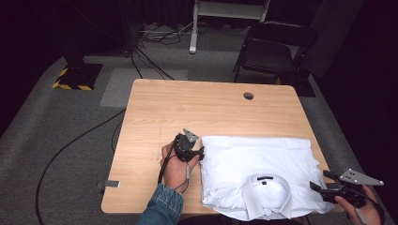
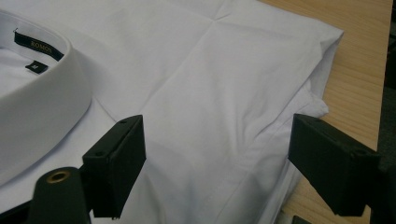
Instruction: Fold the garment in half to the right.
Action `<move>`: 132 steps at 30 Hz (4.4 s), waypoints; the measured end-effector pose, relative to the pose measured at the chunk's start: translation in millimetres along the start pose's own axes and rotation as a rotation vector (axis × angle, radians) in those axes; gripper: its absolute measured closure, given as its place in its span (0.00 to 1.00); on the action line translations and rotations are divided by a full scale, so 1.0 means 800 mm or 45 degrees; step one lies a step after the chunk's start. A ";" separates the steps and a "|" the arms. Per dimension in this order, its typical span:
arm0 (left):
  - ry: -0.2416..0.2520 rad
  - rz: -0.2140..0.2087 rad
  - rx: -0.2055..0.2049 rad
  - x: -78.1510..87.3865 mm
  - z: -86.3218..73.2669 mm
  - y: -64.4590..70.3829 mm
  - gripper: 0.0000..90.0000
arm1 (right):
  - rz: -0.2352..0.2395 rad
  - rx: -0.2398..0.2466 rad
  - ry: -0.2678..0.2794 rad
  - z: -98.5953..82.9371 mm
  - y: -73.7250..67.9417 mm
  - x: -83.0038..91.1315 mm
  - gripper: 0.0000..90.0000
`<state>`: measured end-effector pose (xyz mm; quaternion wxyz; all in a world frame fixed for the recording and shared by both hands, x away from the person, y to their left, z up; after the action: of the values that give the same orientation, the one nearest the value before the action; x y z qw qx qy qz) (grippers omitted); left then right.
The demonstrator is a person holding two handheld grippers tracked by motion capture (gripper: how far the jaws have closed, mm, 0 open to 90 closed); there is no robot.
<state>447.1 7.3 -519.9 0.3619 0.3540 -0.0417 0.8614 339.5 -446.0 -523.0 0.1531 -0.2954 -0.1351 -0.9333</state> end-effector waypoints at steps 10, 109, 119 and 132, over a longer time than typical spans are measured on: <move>-0.207 0.040 -0.021 -0.033 -0.015 -0.010 0.34 | -0.033 -0.023 0.007 -0.011 0.006 0.023 0.21; -0.053 -0.245 -0.151 -0.084 0.013 0.000 0.93 | 0.067 0.002 0.091 0.120 -0.139 0.007 0.20; -0.051 -0.250 -0.148 -0.084 0.013 0.000 0.93 | 0.068 0.036 0.107 0.132 -0.171 0.003 0.20; -0.051 -0.247 -0.158 -0.084 0.013 0.000 0.92 | 0.081 0.094 0.110 0.138 -0.209 -0.001 0.20</move>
<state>485.8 -36.4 -554.9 0.4638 0.3505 -0.0675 0.8108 335.3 -254.7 -463.2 0.1991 -0.2531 -0.1534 -0.9342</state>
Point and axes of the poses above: each handheld gripper's, and its own axes: x roughly backward along the jaws, z roughly out of its top, y roughly to its right, the point moved 8 cm from there along -x, roughly forward along the jaws, and after that the axes turned 14 degrees about -z, right-handed, at the moved point
